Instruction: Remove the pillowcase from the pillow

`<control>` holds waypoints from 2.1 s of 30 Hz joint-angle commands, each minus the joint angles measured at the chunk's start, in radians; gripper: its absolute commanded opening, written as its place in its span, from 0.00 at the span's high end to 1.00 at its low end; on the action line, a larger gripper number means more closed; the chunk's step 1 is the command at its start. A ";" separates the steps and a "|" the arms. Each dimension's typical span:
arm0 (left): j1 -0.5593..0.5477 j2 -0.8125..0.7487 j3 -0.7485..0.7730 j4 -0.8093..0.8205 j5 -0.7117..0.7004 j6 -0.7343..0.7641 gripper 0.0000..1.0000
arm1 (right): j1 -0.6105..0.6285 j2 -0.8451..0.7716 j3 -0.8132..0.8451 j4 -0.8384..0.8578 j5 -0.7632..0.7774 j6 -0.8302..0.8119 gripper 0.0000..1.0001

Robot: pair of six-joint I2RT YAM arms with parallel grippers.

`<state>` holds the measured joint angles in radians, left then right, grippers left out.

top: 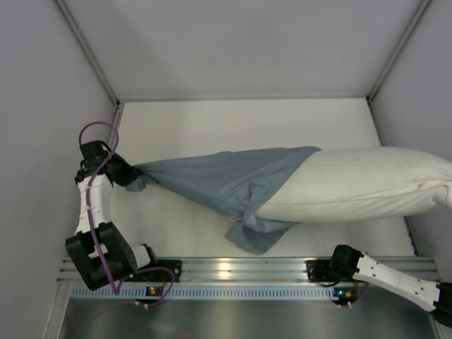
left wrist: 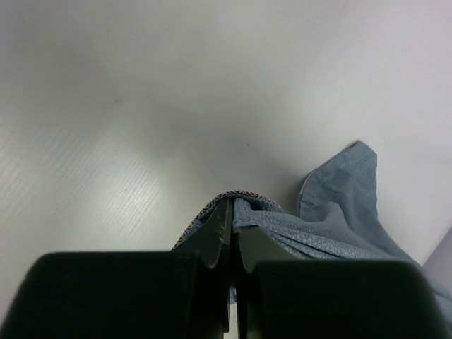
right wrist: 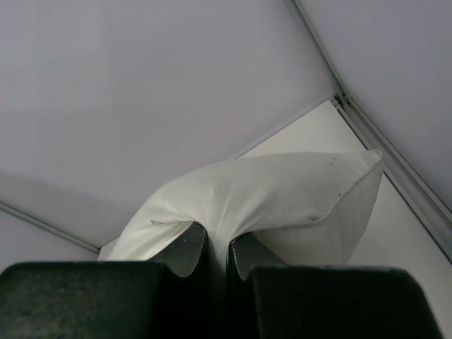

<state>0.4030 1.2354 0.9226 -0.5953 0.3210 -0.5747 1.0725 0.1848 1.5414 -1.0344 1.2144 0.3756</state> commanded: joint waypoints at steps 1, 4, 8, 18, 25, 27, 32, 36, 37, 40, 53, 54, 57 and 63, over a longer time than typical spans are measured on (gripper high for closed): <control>0.105 0.025 0.073 0.085 -0.126 0.044 1.00 | -0.008 -0.035 0.097 0.126 0.218 -0.070 1.00; 0.138 0.035 0.096 0.072 -0.115 0.049 1.00 | -0.008 -0.034 0.106 0.125 0.227 -0.081 1.00; 0.181 0.027 0.117 0.061 -0.112 0.024 1.00 | -0.008 -0.038 0.120 0.125 0.247 -0.086 1.00; 0.267 0.044 0.170 0.069 -0.037 -0.013 1.00 | -0.006 -0.007 0.138 0.125 0.270 -0.110 1.00; 0.266 0.071 0.173 0.140 0.192 -0.050 1.00 | -0.006 -0.021 0.114 0.128 0.277 -0.110 1.00; 0.208 0.093 0.186 0.144 0.280 -0.027 1.00 | -0.006 -0.013 0.094 0.128 0.269 -0.101 1.00; -0.042 0.053 0.209 0.154 0.244 0.067 1.00 | -0.002 0.015 0.000 0.129 0.231 -0.037 1.00; -0.286 0.029 0.240 0.154 0.239 0.127 0.85 | 0.000 0.054 -0.073 0.129 0.185 0.025 1.00; -0.314 0.026 0.243 0.154 0.254 0.137 0.73 | 0.000 0.061 -0.092 0.129 0.180 0.029 1.00; -0.394 -0.017 0.211 0.154 0.245 0.168 0.25 | 0.000 0.076 -0.102 0.128 0.163 0.046 1.00; -0.844 -0.319 0.006 0.192 0.291 0.214 0.01 | 0.000 0.091 -0.106 0.126 0.131 0.080 1.00; -0.878 -0.335 -0.037 0.213 0.273 0.210 0.01 | 0.001 0.090 -0.104 0.128 0.128 0.086 1.00; -1.002 -0.385 -0.125 0.282 0.259 0.185 0.01 | 0.000 0.087 -0.104 0.128 0.116 0.095 1.00; -1.210 -0.393 -0.163 0.376 0.142 0.073 0.01 | 0.001 0.081 -0.096 0.128 0.089 0.105 1.00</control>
<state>-0.7444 0.8482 0.7742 -0.3691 0.5217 -0.4381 1.0721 0.2382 1.4342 -0.9733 1.3323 0.4564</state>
